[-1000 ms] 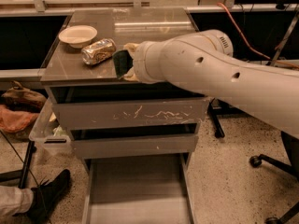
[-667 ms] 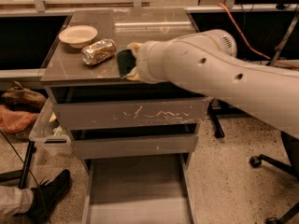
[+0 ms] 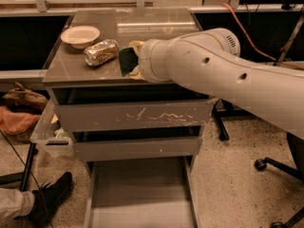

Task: Pick sponge from bottom drawer and place on counter

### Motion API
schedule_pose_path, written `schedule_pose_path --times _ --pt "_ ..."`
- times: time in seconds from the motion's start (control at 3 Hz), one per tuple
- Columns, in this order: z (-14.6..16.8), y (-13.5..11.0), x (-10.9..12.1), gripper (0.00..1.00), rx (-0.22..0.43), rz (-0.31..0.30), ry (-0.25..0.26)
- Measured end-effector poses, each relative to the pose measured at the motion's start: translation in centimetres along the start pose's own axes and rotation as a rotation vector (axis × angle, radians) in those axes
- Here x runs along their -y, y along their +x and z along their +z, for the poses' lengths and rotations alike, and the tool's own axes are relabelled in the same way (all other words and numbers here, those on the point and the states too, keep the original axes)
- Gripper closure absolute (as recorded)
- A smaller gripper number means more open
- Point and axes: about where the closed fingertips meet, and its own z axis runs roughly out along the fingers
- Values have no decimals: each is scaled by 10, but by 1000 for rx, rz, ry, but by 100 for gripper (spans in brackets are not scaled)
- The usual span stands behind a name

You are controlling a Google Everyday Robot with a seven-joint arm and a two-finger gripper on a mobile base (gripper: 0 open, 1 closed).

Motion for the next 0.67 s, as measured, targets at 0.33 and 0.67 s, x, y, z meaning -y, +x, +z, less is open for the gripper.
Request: schedule_pose_path --times 0.33,0.67 --pt "6 23 39 100 -16 -45 75" --pt "12 51 92 100 -31 -58 135"
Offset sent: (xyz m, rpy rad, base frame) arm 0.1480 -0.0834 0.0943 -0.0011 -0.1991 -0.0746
